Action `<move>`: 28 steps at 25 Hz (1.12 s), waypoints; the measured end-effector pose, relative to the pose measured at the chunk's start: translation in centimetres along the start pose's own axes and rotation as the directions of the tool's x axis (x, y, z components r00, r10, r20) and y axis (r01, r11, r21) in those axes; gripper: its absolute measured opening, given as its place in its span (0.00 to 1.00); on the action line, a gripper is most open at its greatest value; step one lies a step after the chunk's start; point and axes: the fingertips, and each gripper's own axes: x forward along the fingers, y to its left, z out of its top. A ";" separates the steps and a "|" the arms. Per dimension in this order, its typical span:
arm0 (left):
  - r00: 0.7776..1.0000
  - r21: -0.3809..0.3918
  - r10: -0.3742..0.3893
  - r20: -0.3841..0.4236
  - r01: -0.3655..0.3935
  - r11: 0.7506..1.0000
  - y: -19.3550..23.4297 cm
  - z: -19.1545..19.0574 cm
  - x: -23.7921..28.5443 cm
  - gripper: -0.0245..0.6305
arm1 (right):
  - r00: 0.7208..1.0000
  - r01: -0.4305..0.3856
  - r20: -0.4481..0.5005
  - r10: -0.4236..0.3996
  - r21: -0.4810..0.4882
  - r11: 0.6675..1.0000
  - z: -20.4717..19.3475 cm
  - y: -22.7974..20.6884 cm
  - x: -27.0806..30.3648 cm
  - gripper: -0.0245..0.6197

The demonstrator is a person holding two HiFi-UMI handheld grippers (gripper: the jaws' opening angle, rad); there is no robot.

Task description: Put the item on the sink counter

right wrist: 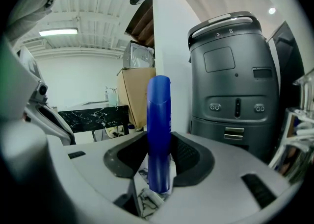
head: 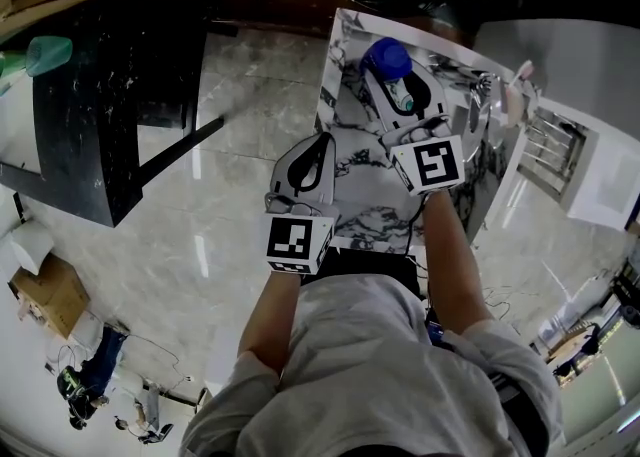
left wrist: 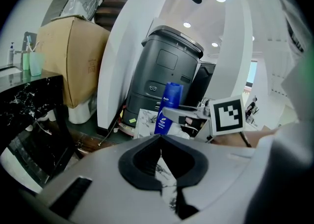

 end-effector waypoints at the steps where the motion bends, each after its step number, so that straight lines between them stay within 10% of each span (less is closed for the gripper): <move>1: 1.000 -0.002 0.000 0.001 0.000 1.000 -0.1 0.0 0.0 0.05 | 1.000 -0.008 -0.003 0.008 -0.003 1.000 0.0 0.2 0.0 0.26; 28: 1.000 0.018 -0.015 -0.006 0.015 1.000 -1.4 0.0 0.1 0.05 | 0.998 -0.052 -0.049 0.047 -0.090 0.995 -0.3 0.3 0.3 0.27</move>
